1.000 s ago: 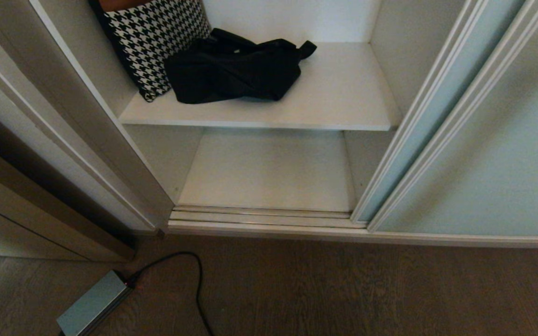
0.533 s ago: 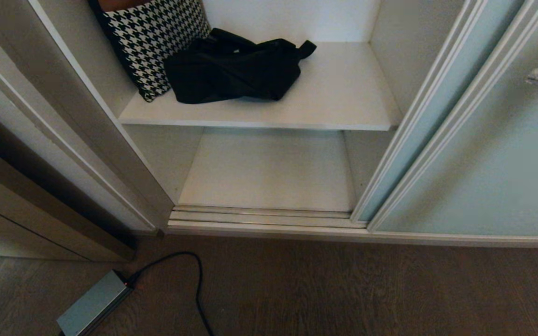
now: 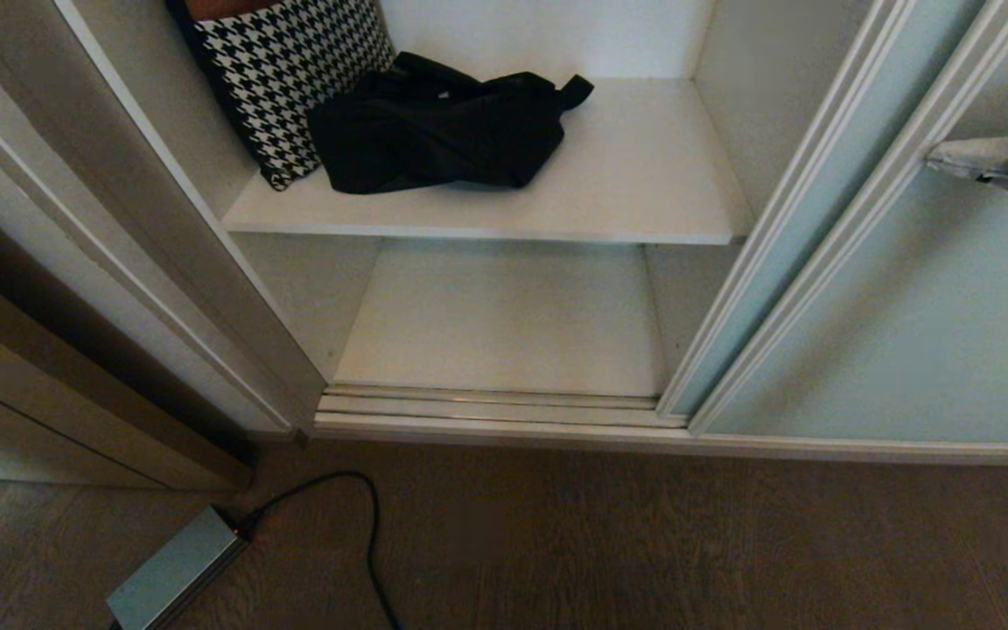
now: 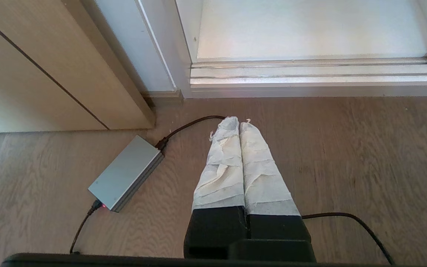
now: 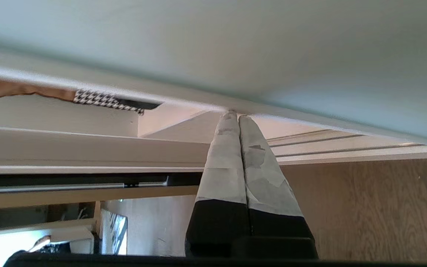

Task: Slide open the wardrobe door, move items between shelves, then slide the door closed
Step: Close the door

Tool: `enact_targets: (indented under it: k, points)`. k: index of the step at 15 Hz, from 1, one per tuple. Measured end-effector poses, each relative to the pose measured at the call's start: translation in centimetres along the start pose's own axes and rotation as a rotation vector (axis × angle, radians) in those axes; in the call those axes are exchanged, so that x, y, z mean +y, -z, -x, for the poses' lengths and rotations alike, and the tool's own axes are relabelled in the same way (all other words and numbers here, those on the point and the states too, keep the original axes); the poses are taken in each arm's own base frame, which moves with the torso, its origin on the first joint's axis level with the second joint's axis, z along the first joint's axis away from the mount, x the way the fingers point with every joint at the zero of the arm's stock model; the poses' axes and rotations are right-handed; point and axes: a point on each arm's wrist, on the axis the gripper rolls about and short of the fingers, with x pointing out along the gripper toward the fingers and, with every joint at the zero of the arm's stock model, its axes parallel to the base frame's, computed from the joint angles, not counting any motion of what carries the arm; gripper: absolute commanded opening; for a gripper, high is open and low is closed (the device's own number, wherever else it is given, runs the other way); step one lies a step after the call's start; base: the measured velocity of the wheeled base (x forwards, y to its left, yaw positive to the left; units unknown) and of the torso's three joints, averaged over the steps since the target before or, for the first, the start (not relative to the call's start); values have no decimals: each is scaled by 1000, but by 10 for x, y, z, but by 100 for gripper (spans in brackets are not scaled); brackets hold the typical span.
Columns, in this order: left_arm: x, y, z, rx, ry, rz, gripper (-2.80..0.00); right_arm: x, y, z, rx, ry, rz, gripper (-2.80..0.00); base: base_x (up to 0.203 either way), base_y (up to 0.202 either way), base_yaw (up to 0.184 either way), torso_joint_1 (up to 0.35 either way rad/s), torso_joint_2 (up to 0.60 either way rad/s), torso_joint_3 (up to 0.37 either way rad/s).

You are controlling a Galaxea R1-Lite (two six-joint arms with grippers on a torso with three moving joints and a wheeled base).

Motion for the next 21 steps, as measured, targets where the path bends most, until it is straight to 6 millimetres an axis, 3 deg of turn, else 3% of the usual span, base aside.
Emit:
enact_targets:
  k: [12,21]
  points:
    - [0,0,0,0,0,0,-280,-25,-1,-9,-31,33,-7,-280,0,0,0,0,0,0]
    - [0,0,0,0,0,0,-280,-15,15,-28,34,-16,-3,-280,0,0,0,0,0,0]
